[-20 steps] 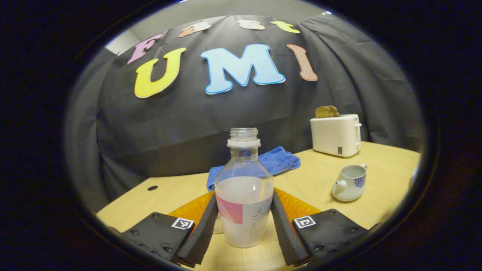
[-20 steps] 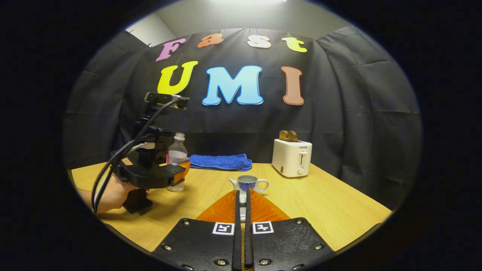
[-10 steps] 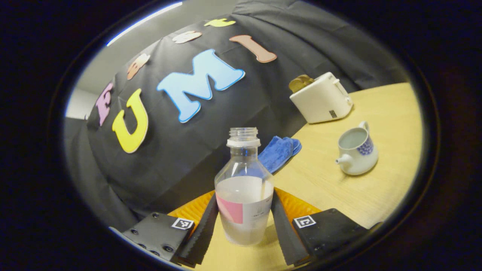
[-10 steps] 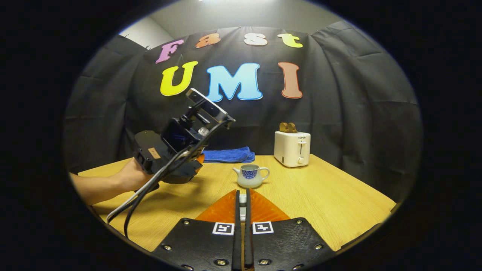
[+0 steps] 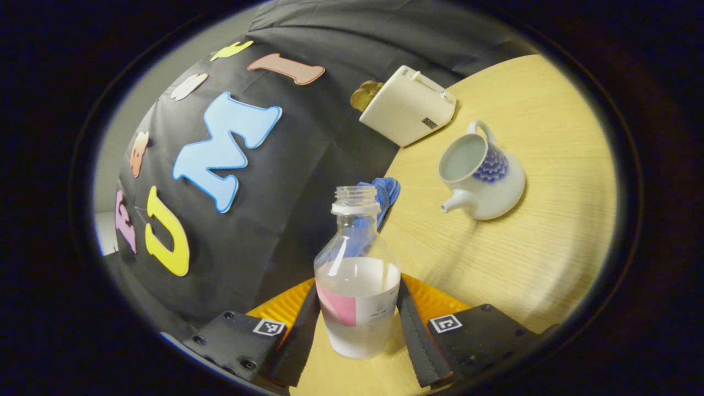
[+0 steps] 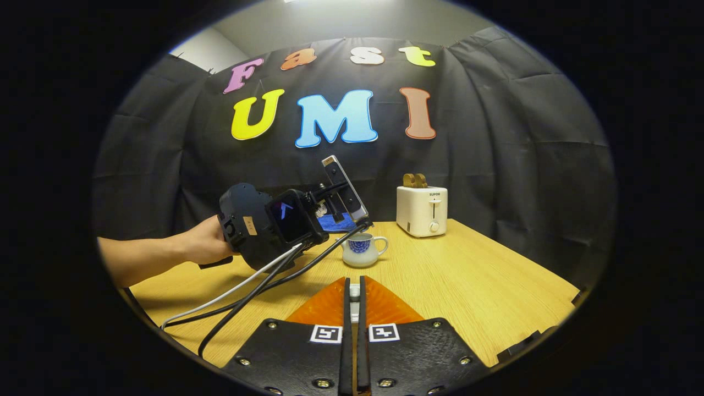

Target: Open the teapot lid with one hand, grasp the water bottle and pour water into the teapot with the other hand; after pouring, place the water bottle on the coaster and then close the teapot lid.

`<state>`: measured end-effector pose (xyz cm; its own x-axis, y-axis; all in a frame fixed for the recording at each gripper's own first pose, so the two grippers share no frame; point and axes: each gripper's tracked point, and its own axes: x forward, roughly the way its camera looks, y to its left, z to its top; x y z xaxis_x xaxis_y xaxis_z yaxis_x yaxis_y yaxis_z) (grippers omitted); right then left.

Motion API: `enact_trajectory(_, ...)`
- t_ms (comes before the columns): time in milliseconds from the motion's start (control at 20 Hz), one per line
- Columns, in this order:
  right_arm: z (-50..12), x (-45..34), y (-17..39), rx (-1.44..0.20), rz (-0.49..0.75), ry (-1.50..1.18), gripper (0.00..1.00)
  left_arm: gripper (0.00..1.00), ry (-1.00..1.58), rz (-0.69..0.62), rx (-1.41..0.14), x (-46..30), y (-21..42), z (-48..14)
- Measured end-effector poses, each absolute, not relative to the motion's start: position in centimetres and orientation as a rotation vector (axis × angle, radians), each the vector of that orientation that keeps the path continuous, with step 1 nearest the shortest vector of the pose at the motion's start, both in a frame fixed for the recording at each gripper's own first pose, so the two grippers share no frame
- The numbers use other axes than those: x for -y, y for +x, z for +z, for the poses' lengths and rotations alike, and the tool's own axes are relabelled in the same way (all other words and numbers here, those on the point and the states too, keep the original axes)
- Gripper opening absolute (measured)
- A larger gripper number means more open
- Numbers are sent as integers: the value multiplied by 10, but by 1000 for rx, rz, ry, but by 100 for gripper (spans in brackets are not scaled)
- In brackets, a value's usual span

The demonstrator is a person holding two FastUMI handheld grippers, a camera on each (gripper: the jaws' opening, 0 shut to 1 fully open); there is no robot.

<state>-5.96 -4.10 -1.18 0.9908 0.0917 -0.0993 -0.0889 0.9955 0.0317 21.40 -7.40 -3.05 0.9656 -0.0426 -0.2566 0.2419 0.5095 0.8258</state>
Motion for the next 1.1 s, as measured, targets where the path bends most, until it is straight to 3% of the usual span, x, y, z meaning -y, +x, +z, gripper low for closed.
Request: enact_trajectory(1100,-18,56,-61,-118,62,41,4,87,1617,-216,-167,115,232,-17)
